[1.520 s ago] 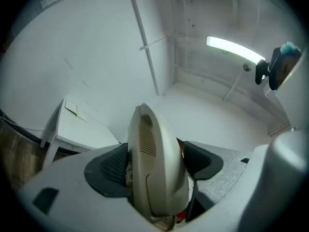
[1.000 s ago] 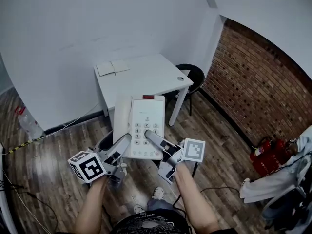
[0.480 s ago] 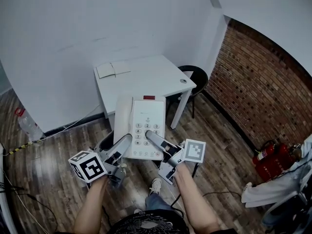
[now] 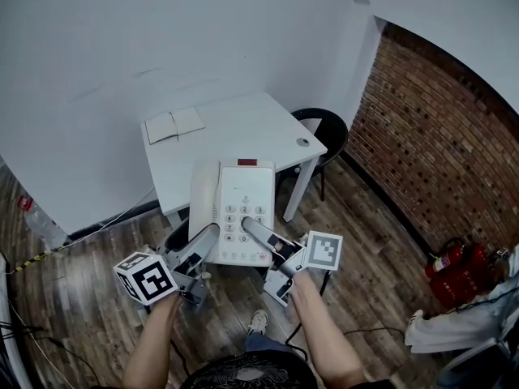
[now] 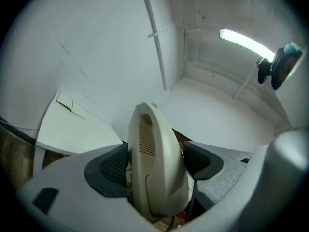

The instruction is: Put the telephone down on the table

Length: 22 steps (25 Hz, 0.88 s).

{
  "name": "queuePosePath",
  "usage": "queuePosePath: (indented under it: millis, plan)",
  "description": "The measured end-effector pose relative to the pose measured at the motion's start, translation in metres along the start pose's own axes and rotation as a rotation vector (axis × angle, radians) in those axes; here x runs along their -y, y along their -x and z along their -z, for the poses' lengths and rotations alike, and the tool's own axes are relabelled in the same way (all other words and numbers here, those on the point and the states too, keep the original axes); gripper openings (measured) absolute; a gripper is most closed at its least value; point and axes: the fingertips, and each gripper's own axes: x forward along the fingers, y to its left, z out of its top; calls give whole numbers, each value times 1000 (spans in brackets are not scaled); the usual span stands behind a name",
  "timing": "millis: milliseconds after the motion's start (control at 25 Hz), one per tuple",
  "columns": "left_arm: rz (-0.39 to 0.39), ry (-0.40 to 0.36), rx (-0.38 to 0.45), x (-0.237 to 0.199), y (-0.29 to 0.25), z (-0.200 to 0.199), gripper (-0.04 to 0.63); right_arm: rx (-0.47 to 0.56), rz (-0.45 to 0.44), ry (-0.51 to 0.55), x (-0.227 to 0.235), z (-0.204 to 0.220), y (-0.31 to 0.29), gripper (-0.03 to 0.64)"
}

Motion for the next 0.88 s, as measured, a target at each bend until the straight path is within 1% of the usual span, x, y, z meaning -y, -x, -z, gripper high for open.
queuePosePath:
  millis: [400,600,880]
  plan:
    - [8,24,-28,-35,-110,-11,364,22,27,-18,52,-100,-8,183]
    - [-3,29,-33,-50,-146,-12,365,15,28,-27,75,-132,-10,183]
    - [-28,11,-35,-59,-197,-14,364,7,9,-39,100,-180,-8,183]
